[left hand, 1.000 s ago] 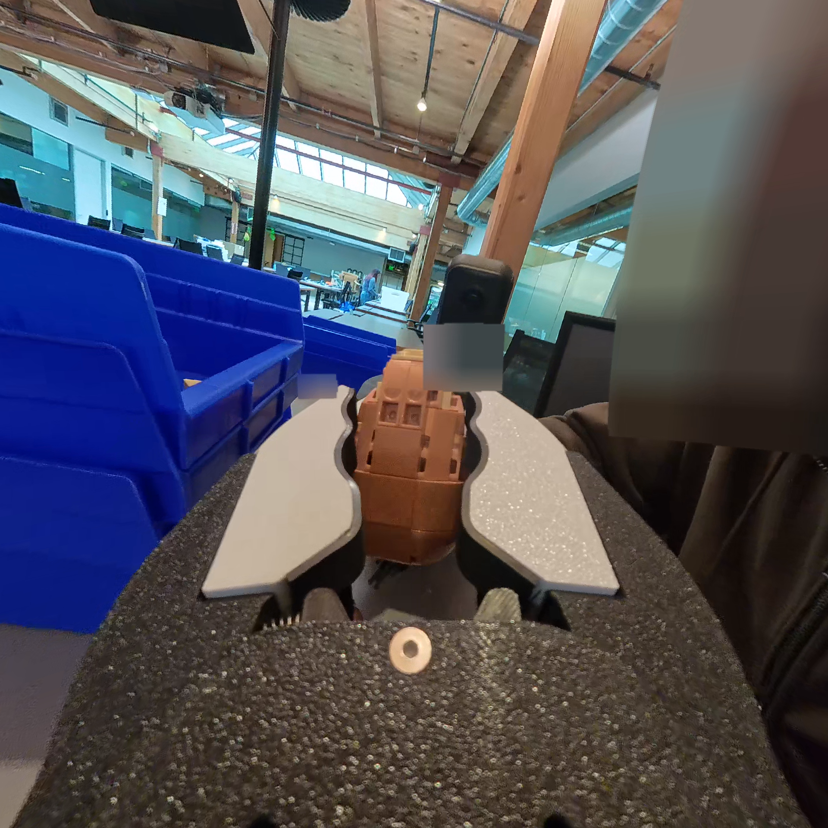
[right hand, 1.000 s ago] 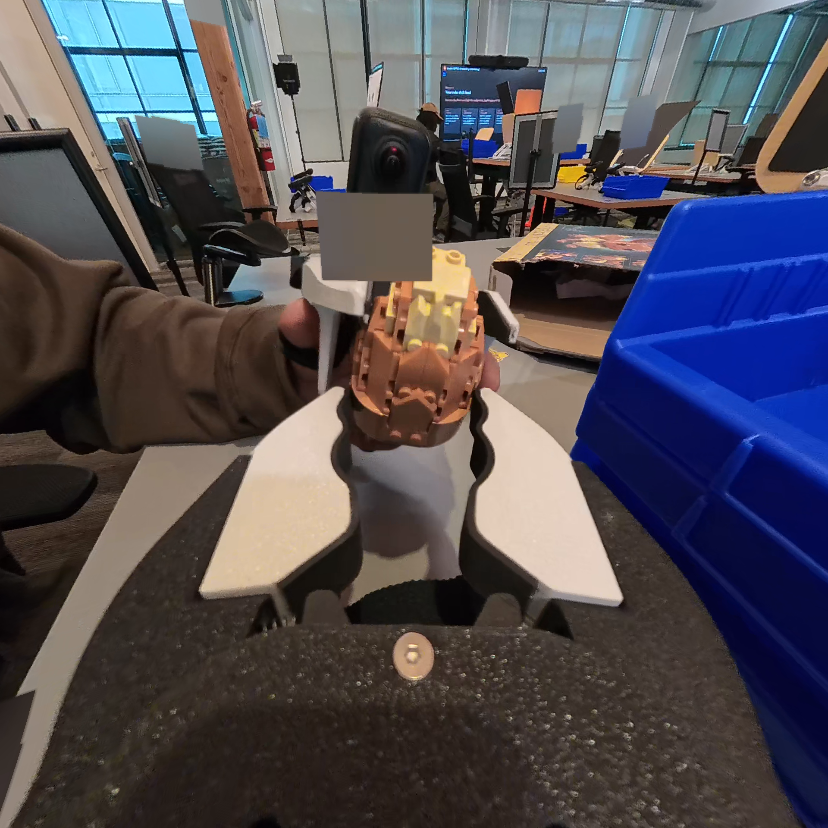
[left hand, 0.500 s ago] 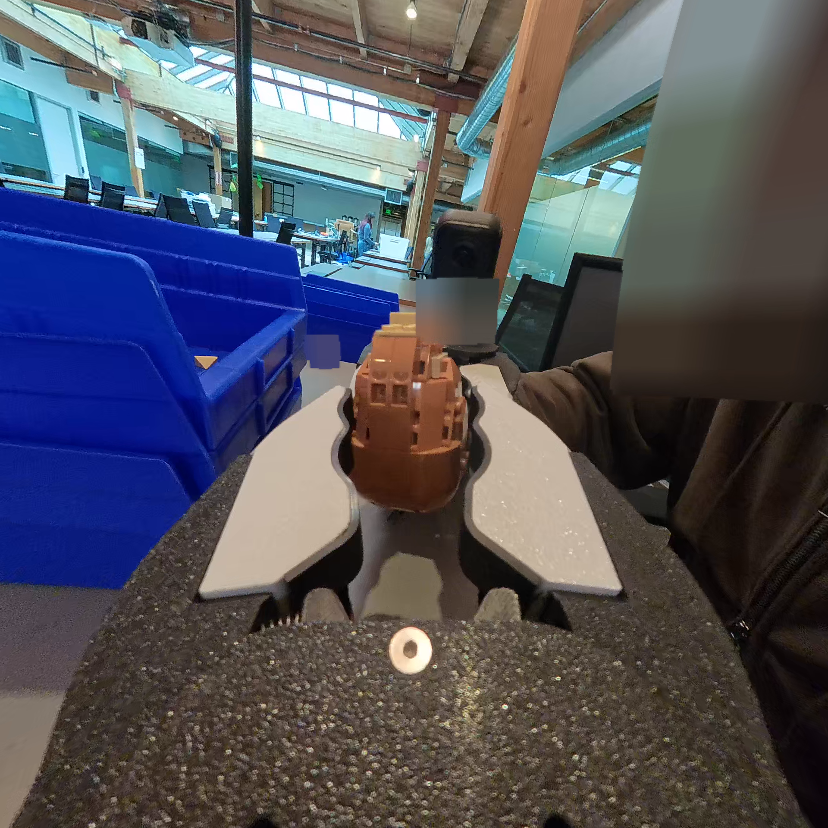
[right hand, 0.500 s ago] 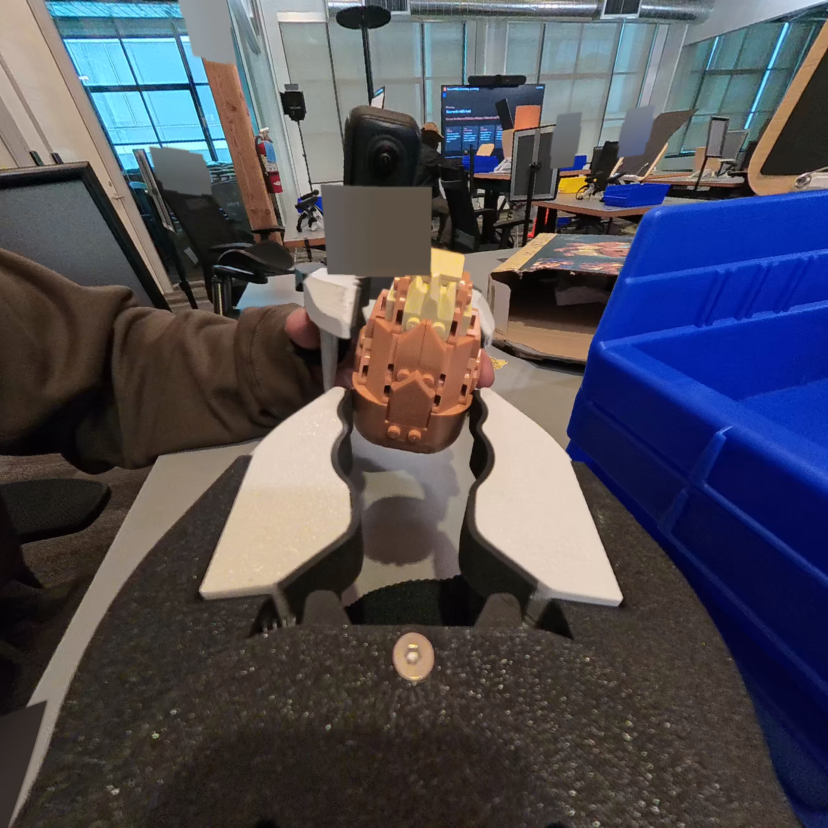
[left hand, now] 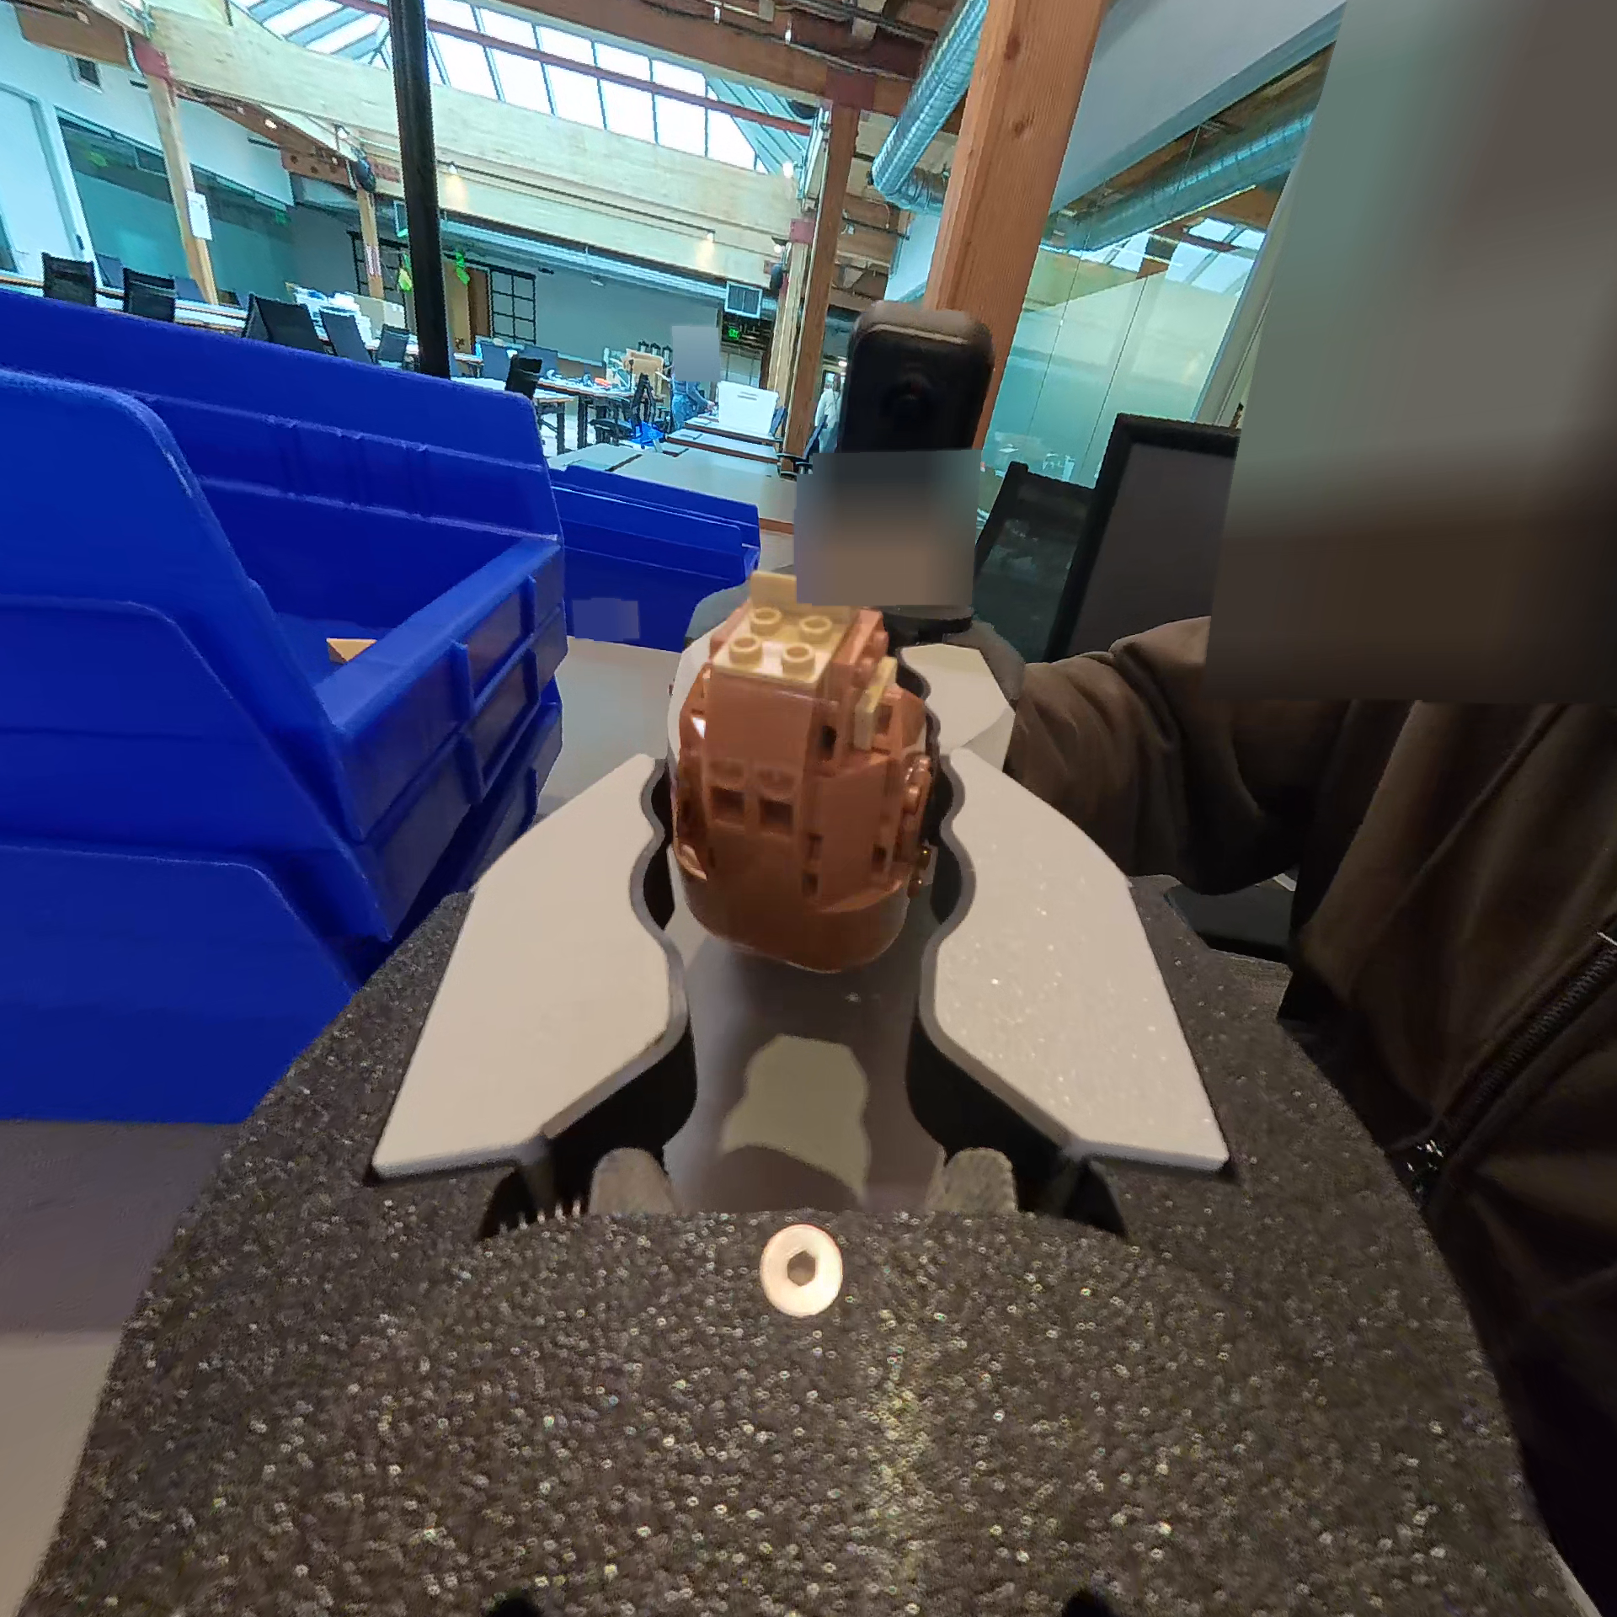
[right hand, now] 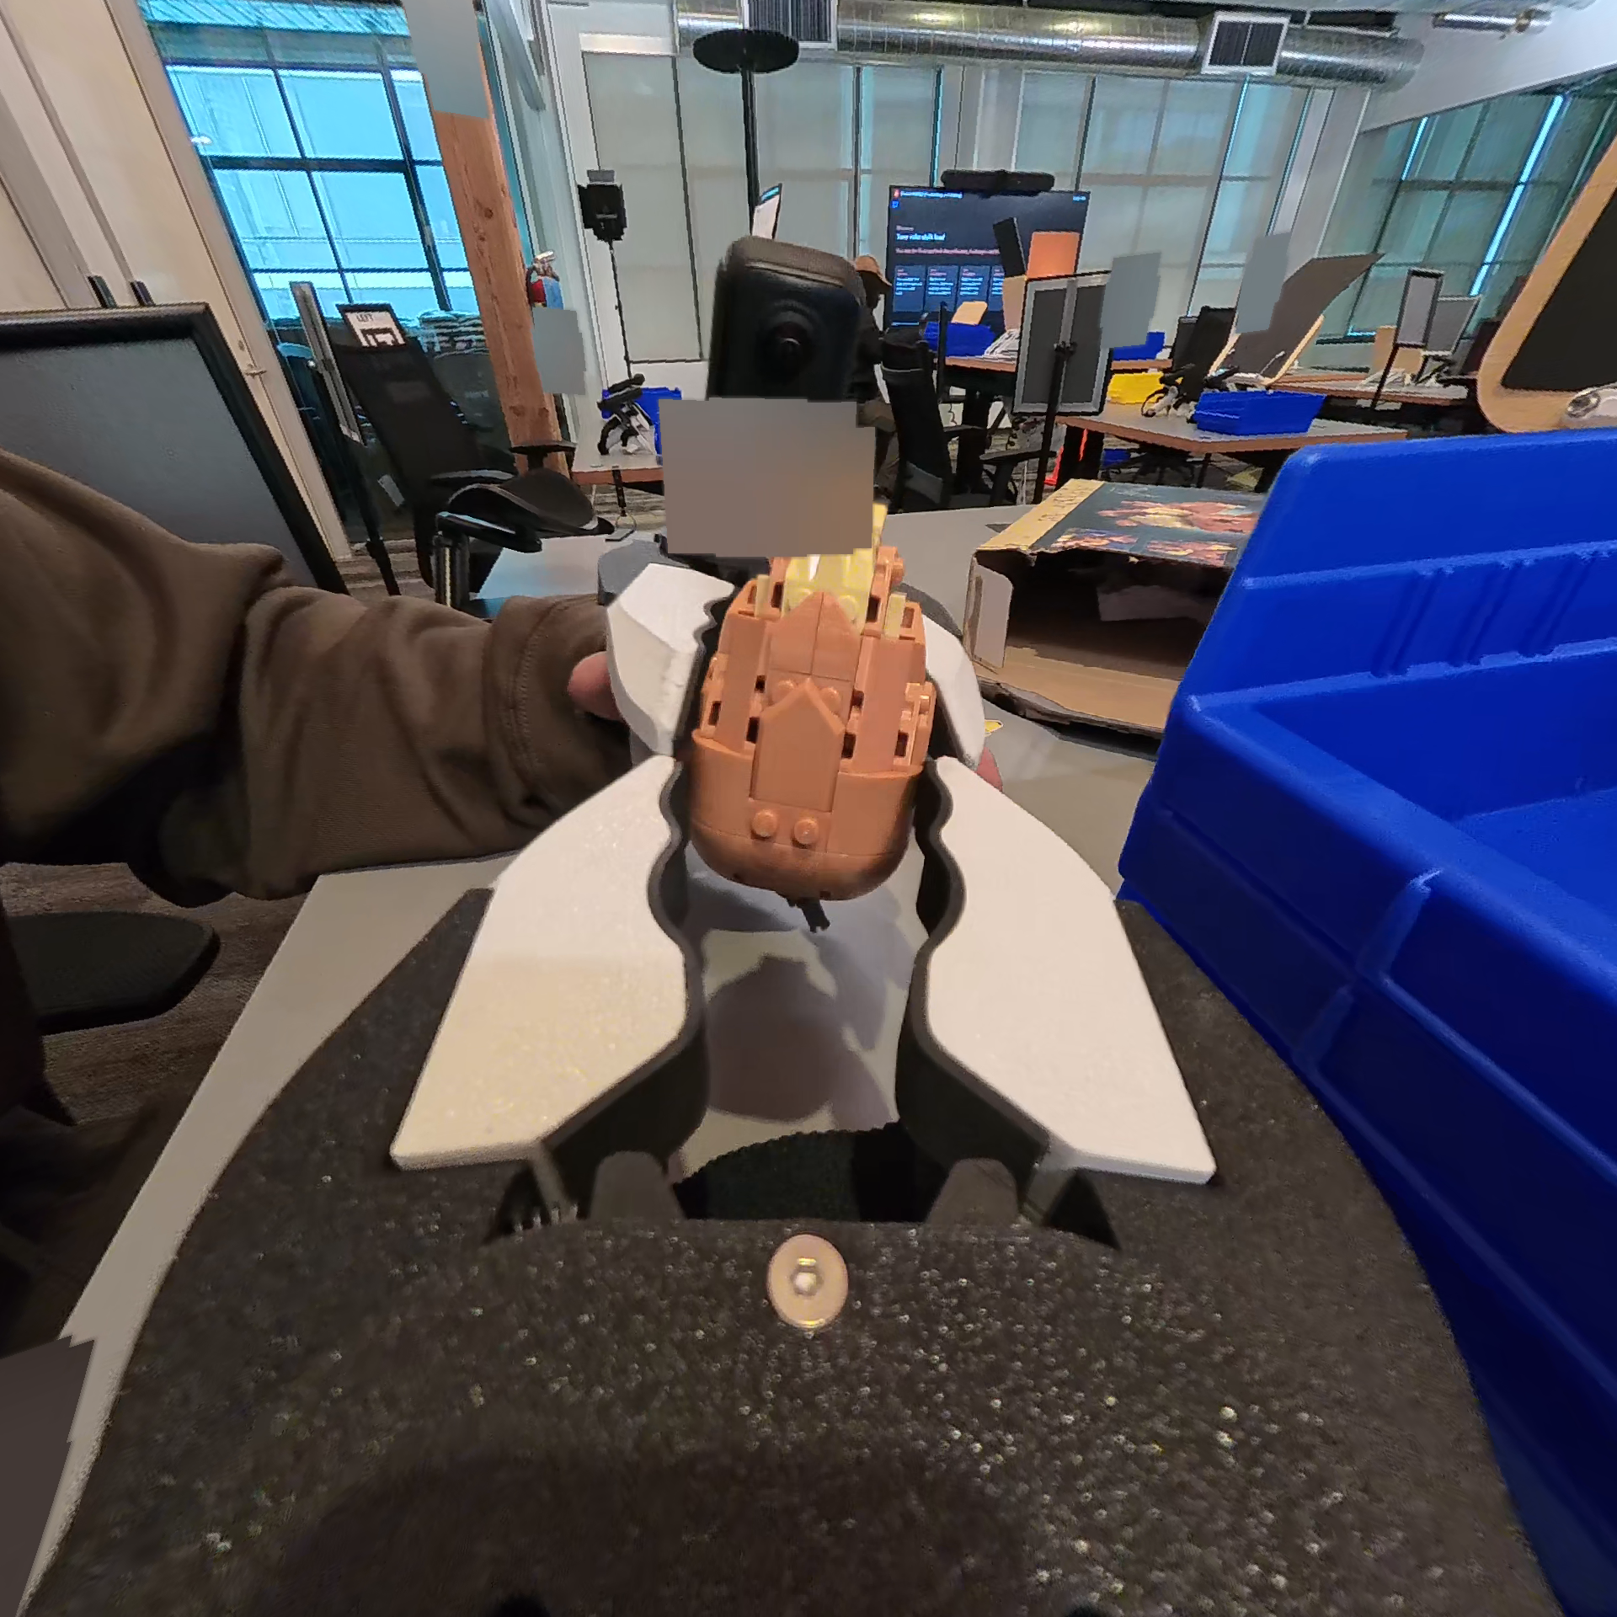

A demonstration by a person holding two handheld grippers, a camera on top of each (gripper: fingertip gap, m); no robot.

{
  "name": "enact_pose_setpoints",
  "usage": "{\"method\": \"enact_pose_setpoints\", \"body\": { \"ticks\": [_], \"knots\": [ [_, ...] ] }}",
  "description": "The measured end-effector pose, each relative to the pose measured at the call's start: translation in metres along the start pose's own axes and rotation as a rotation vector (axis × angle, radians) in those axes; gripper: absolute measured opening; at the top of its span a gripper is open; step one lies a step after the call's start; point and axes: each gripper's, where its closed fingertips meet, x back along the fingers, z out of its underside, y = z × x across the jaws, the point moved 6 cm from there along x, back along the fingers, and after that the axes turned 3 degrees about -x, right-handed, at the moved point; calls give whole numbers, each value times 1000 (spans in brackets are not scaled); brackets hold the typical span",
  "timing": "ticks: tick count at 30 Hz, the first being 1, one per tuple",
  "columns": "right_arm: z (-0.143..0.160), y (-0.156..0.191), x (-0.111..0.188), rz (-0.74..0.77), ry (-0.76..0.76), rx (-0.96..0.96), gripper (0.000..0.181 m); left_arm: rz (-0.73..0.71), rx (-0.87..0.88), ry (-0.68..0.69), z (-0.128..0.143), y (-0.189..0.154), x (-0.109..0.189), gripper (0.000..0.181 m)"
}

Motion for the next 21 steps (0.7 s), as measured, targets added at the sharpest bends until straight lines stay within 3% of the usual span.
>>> {"method": "enact_pose_setpoints", "body": {
  "ticks": [13, 21],
  "knots": [
    [4, 5, -3, 101, 58, 207, 50, -32, 17, 75, 4, 2, -2, 59],
    [5, 1, -2, 285, 118, 428, 49, -151, 134, 192, 9, 13, -4, 61]
  ]
}}
